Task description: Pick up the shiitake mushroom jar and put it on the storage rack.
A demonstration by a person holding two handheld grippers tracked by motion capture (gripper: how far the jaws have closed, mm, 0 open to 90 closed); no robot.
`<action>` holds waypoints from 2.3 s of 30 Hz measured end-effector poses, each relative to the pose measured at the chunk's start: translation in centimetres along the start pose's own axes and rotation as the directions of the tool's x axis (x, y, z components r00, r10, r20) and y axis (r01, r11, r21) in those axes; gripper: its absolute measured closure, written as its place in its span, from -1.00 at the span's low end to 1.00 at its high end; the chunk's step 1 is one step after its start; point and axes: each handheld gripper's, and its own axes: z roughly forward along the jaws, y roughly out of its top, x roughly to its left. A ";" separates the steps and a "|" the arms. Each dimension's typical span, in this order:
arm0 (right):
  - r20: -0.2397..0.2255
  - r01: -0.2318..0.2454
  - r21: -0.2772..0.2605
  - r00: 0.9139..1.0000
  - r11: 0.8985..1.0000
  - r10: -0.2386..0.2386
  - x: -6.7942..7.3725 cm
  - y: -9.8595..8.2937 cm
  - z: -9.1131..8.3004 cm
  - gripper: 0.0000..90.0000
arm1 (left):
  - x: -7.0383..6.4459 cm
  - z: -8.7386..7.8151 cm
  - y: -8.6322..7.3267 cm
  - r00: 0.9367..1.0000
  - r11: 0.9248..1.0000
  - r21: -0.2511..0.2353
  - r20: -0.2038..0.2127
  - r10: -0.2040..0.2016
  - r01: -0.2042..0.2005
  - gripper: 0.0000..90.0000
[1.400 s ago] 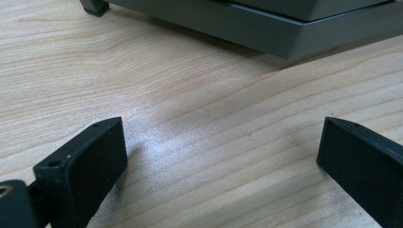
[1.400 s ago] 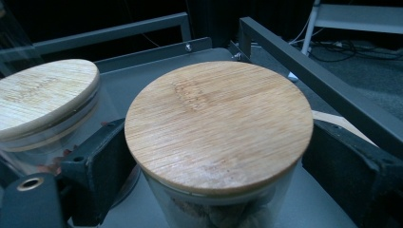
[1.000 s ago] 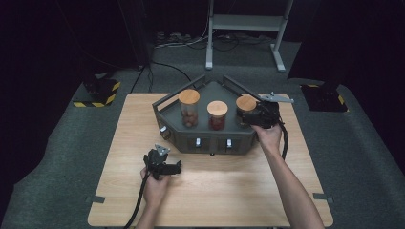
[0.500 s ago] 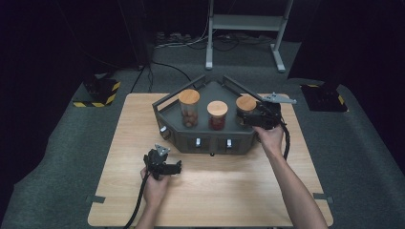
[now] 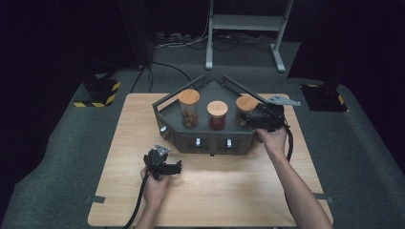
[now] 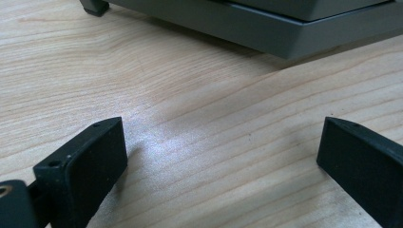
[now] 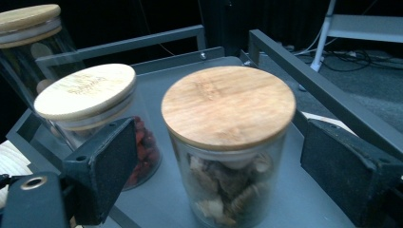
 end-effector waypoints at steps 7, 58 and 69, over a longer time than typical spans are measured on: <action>0.002 -0.006 -0.005 1.000 1.000 0.006 -0.6 -0.3 -0.8 -0.73 | 0.0 0.0 0.0 1.000 1.000 0.000 0.000 0.000 0.000 -0.94; -0.017 -0.031 -0.038 0.999 0.999 0.031 -1.4 -2.0 -4.9 -0.70 | 0.0 0.0 0.0 1.000 1.000 0.000 0.000 0.000 0.000 -0.94; -0.016 -0.048 -0.043 0.999 0.998 0.048 -2.0 -2.6 -6.0 -0.70 | 0.0 0.0 0.0 1.000 1.000 0.000 0.000 0.000 0.000 -0.94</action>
